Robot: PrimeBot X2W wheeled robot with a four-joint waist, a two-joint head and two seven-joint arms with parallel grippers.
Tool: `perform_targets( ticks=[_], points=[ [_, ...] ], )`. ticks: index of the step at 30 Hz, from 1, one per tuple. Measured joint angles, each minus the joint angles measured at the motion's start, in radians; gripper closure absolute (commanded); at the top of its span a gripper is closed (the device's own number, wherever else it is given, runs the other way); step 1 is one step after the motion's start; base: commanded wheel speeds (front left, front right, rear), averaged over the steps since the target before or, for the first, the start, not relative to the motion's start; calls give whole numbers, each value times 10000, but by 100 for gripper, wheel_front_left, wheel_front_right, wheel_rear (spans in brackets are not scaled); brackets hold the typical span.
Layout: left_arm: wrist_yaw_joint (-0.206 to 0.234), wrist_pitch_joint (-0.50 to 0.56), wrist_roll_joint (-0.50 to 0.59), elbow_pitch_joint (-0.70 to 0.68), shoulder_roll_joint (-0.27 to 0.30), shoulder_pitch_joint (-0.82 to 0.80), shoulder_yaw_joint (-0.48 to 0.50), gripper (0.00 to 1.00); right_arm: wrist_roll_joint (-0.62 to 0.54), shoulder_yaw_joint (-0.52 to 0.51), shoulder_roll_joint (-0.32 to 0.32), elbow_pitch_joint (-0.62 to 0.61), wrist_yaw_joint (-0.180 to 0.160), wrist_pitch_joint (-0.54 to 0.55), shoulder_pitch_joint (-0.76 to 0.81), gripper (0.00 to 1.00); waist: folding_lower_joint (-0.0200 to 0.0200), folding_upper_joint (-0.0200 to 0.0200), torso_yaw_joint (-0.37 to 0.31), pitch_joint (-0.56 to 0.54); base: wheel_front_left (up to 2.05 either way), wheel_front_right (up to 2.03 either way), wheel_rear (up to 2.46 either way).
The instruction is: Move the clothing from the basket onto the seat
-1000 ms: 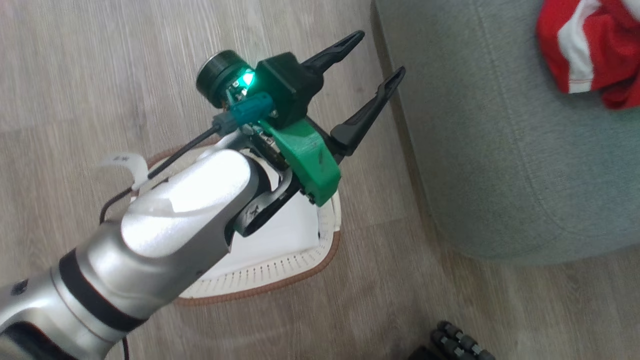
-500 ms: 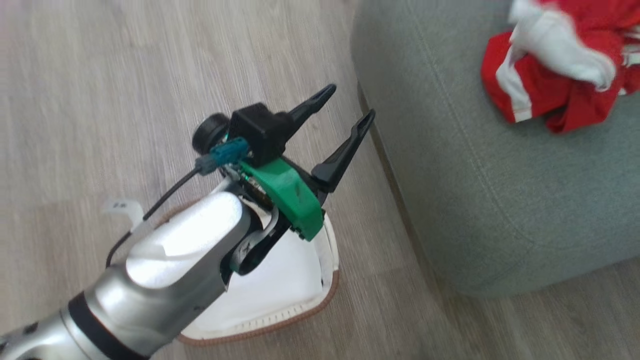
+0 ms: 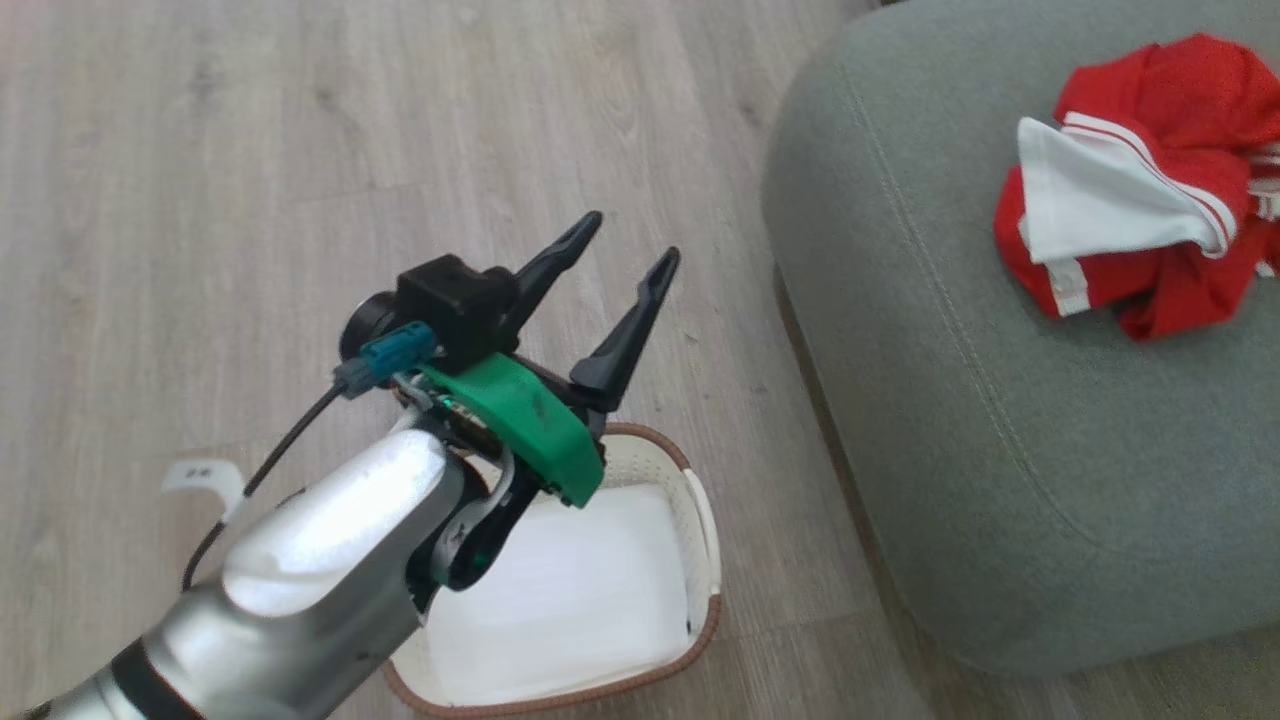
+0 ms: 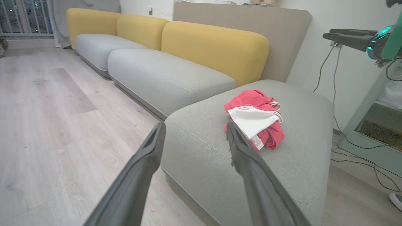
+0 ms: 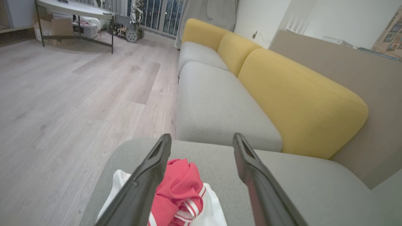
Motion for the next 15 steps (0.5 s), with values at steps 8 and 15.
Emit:
perform_targets(
  ticks=[8,15],
  points=[
    [355,-253,-174,-79,320,563,353,0,-460,-1772,366,-309,0,-1308,1727,0,0,0,673,-416,0,0,0],
    [779,-497,-332,-134,708,1085,788,0,-1361,-3923,1779,-1179,0,-1684,3986,0,0,0,1263,-748,0,0,0]
  ],
)
